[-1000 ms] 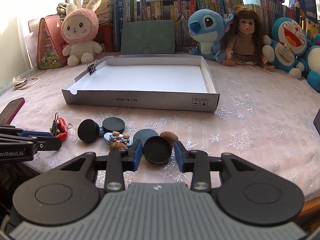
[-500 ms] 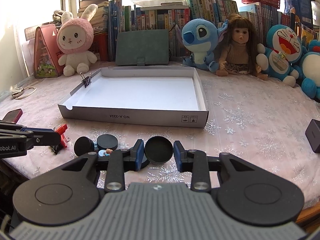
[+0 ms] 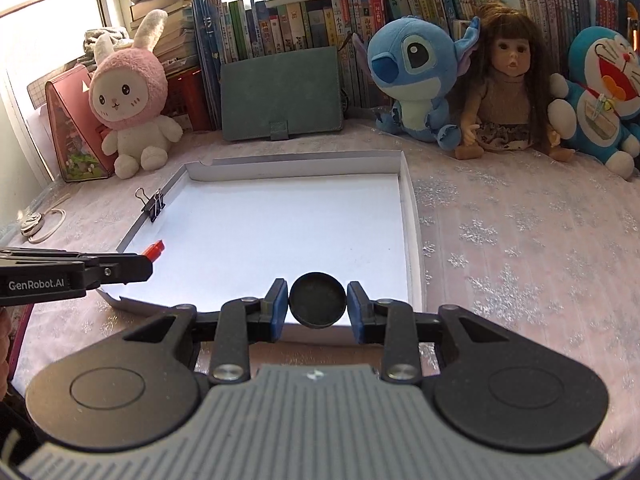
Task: Organize rigid objects
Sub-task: 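Carry the crayon and puck into the white tray and open both tools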
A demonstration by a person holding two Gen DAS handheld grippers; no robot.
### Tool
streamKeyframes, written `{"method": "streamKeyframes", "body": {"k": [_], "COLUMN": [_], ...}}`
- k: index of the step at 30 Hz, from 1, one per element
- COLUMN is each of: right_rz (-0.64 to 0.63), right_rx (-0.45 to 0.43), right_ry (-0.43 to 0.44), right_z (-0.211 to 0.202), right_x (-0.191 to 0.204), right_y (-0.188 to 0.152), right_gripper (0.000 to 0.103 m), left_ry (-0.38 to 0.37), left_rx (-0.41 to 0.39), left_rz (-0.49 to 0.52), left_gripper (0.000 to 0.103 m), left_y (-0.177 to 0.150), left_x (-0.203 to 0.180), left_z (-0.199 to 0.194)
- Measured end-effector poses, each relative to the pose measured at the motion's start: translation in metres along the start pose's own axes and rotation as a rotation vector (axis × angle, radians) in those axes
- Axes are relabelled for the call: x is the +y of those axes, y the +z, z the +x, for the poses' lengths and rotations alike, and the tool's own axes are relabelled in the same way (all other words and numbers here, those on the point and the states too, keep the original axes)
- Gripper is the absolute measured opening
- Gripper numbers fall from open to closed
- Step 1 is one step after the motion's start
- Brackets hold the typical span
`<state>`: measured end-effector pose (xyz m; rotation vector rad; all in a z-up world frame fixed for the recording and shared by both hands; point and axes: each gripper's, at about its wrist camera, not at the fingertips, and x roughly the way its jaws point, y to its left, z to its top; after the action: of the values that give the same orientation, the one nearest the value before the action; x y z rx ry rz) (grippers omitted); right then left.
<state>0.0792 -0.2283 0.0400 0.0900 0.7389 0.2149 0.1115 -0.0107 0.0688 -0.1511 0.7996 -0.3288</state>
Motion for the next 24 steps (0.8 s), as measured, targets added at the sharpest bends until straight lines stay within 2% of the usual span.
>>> {"method": "streamKeyframes", "body": {"k": [5,10,24], "right_rz": [0.000,-0.016,-0.087], "right_rx": [0.074,0.124,0.204], "right_ry": [-0.017,-0.024,-0.055], "right_z": [0.033,0.056,0.080], "right_x": [-0.004,-0.001,0.011], "right_y": [0.022,0.026,0.021], "right_gripper": [0.037,0.037,0.037], "left_ry": [-0.003,0.010,0.007], "left_rx": [0.057,0.091,0.127], "left_rz": [-0.019,-0.007,0.006], "left_gripper": [0.010,0.010,0.010], "left_y": [0.019,0.016,0.007], "left_x": [0.005,0.006,-0.001], "left_z": [0.038,0.063,0.083]}}
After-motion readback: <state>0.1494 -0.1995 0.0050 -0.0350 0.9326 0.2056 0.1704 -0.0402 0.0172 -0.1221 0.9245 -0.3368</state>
